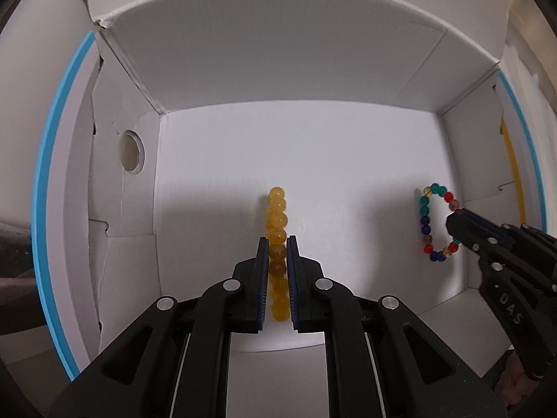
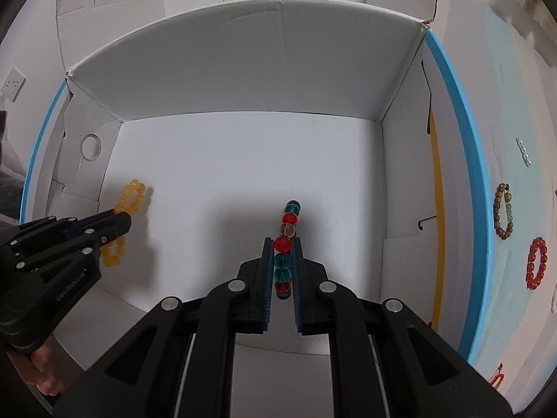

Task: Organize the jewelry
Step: 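Open the left tool and the right tool to drop both bracelets in the box, then move both tools back over the remaining bracelets on the bed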

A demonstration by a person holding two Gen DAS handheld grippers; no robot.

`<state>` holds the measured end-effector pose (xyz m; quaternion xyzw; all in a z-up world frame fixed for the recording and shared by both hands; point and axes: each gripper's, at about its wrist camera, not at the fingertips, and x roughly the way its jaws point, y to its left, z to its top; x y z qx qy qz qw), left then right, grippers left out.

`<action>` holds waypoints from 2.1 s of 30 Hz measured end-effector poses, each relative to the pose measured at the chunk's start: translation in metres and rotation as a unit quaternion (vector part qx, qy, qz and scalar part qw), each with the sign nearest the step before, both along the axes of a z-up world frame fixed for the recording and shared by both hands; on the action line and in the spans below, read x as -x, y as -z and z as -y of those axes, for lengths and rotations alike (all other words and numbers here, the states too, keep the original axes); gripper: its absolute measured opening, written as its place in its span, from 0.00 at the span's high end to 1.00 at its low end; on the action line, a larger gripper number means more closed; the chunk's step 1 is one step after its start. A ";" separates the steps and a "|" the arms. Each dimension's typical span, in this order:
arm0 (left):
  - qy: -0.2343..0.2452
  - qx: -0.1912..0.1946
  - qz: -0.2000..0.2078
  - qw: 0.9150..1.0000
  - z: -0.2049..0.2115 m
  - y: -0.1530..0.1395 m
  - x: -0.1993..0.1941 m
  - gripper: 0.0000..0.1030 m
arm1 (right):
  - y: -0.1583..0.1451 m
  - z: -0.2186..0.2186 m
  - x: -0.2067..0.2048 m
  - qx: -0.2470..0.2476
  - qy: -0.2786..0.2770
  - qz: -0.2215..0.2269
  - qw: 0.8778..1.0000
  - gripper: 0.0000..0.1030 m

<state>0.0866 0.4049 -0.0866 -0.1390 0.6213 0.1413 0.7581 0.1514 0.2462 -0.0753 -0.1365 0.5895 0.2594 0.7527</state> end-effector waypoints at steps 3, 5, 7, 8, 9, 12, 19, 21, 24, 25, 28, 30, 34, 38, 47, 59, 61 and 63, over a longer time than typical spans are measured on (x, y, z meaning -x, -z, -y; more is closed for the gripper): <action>0.002 0.001 -0.018 1.000 -0.001 0.004 -0.005 0.89 | 0.002 -0.008 0.000 0.006 -0.002 -0.005 1.000 0.91; 0.003 0.002 -0.017 1.000 -0.002 0.003 -0.009 0.88 | 0.004 -0.008 0.001 0.008 -0.001 -0.007 1.000 0.89; 0.003 0.000 -0.013 1.000 -0.003 0.002 -0.009 0.88 | 0.002 -0.010 0.001 0.006 0.002 -0.006 1.000 0.89; 0.002 -0.001 -0.012 1.000 -0.003 0.001 -0.009 0.88 | 0.002 -0.010 0.002 0.006 0.003 -0.007 1.000 0.89; 0.001 -0.003 -0.011 1.000 -0.003 0.000 -0.006 0.88 | 0.002 -0.009 0.002 0.007 0.003 -0.007 1.000 0.89; 0.001 -0.015 -0.002 1.000 0.000 -0.008 -0.005 0.88 | -0.001 -0.006 0.004 0.005 0.006 -0.005 1.000 0.79; -0.007 -0.053 0.035 0.998 0.017 -0.033 0.023 0.55 | -0.016 0.008 0.007 -0.021 0.008 0.006 1.000 0.59; -0.009 -0.067 0.050 0.996 0.020 -0.041 0.028 0.44 | -0.024 0.012 0.010 -0.030 0.009 0.013 0.999 0.50; -0.012 -0.081 0.064 0.995 0.022 -0.053 0.032 0.29 | -0.038 0.019 0.013 -0.042 0.012 0.027 0.999 0.38; -0.013 -0.089 0.073 0.993 0.024 -0.058 0.034 0.28 | -0.041 0.022 0.014 -0.044 0.013 0.031 0.998 0.33; -0.017 -0.095 0.084 0.992 0.028 -0.072 0.037 0.21 | -0.053 0.023 0.014 -0.051 0.014 0.041 0.998 0.25; -0.022 -0.096 0.088 0.991 0.029 -0.071 0.041 0.17 | -0.060 0.030 0.015 -0.055 0.016 0.051 0.997 0.19; -0.023 -0.097 0.103 0.990 0.039 -0.079 0.034 0.06 | -0.072 0.045 0.016 -0.067 0.029 0.069 0.995 0.11; -0.012 -0.093 0.117 0.989 0.060 -0.085 0.026 0.06 | -0.086 0.073 0.018 -0.074 0.035 0.094 0.992 0.07; 0.033 -0.087 0.153 0.984 0.130 -0.109 0.004 0.06 | -0.112 0.155 0.017 -0.080 0.087 0.127 0.985 0.07; 0.105 -0.059 0.174 0.977 0.240 -0.118 -0.044 0.06 | -0.134 0.287 0.000 -0.067 0.165 0.145 0.973 0.07; 0.117 -0.058 0.174 0.976 0.257 -0.117 -0.053 0.06 | -0.136 0.312 -0.005 -0.064 0.182 0.149 0.970 0.07; 0.128 -0.058 0.174 0.975 0.272 -0.115 -0.061 0.06 | -0.135 0.331 -0.008 -0.064 0.194 0.150 0.967 0.07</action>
